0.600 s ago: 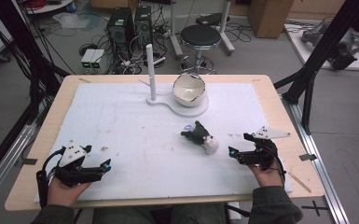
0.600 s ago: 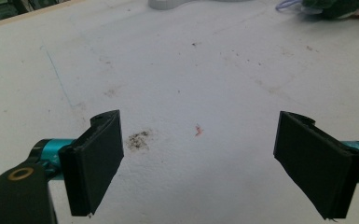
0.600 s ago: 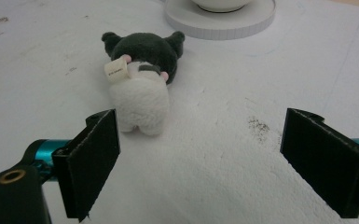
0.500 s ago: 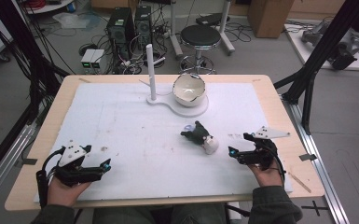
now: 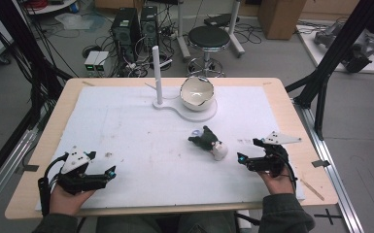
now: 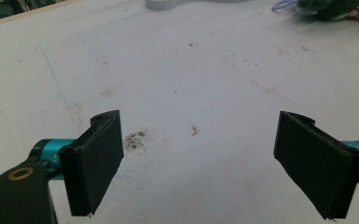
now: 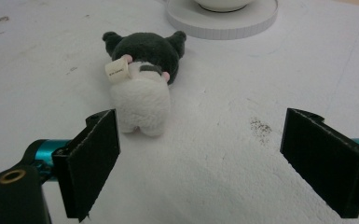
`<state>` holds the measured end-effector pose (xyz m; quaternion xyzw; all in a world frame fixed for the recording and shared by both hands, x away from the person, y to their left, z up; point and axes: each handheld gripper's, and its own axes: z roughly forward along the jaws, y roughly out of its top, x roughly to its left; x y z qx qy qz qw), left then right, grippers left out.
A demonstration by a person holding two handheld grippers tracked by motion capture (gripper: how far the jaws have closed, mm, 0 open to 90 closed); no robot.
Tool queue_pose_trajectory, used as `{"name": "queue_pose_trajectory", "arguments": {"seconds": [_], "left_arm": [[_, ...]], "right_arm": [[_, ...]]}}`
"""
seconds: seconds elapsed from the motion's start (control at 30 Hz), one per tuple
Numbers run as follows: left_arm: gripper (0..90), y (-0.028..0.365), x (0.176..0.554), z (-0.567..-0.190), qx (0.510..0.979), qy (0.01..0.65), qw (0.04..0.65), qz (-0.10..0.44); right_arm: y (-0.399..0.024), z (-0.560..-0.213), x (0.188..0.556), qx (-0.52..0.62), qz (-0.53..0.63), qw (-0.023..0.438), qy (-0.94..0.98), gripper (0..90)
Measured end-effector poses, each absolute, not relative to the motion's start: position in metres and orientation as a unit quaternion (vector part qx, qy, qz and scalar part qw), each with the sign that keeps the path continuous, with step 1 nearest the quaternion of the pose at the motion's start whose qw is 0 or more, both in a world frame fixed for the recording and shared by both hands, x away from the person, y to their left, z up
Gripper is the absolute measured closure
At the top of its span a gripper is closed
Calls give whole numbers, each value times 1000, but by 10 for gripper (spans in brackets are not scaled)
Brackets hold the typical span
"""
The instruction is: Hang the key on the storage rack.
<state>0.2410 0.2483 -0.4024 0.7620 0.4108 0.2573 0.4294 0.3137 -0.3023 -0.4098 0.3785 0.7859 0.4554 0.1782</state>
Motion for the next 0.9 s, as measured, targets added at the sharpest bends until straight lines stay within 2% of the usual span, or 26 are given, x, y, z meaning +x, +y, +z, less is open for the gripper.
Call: {"name": "queue_pose_trajectory", "arguments": {"seconds": [0.9], "left_arm": [[160,247,239,-401,760,409,433,261]], "right_arm": [[-293,-400,318,364,467,183,785,111]]}}
